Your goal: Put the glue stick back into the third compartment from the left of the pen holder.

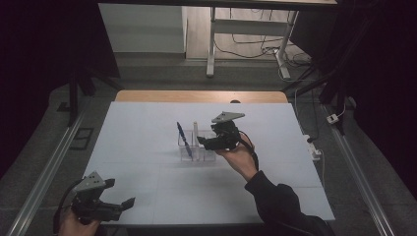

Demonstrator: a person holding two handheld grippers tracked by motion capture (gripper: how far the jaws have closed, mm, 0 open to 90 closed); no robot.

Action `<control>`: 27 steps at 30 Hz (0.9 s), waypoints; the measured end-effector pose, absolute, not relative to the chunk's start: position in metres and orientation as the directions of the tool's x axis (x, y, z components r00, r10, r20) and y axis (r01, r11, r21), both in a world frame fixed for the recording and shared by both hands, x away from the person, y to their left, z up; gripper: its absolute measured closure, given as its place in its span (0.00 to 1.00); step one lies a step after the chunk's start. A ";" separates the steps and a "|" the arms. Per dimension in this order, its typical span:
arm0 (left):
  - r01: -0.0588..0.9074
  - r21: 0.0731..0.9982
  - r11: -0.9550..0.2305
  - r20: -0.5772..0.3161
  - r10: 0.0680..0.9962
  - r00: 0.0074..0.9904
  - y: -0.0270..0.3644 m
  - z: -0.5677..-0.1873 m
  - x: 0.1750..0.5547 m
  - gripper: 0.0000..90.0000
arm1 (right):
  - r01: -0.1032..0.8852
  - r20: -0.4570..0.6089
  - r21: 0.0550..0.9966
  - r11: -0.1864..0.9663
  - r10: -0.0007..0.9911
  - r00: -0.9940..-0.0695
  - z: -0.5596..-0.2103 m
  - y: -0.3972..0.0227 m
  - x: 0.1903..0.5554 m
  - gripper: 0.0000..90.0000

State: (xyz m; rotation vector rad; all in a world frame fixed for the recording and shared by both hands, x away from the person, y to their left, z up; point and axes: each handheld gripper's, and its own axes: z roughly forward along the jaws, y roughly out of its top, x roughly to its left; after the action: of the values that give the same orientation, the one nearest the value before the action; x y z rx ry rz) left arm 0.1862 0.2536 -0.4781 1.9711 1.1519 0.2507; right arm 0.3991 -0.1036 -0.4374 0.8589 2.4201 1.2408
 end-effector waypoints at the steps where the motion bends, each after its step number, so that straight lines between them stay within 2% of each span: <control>1: 0.635 0.733 -0.246 -0.219 0.798 0.562 0.254 -0.478 0.186 0.00 | 0.379 0.016 0.807 0.452 0.625 -0.780 -0.438 -0.104 0.398 0.28; 11: 0.635 0.731 -0.251 -0.220 0.795 0.566 0.253 -0.478 0.187 0.00 | 0.401 0.031 0.784 0.474 0.615 -0.788 -0.442 -0.111 0.391 0.13; 27: 0.637 0.729 -0.251 -0.225 0.791 0.569 0.254 -0.479 0.187 0.00 | 0.443 0.075 0.751 0.491 0.602 -0.795 -0.444 -0.129 0.381 0.02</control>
State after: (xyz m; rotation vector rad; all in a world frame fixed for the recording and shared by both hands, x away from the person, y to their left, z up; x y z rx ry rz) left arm 0.1869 0.2539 -0.4786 1.9775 1.1443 0.2362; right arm 0.3806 -0.1287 -0.4438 0.9007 2.5365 1.1904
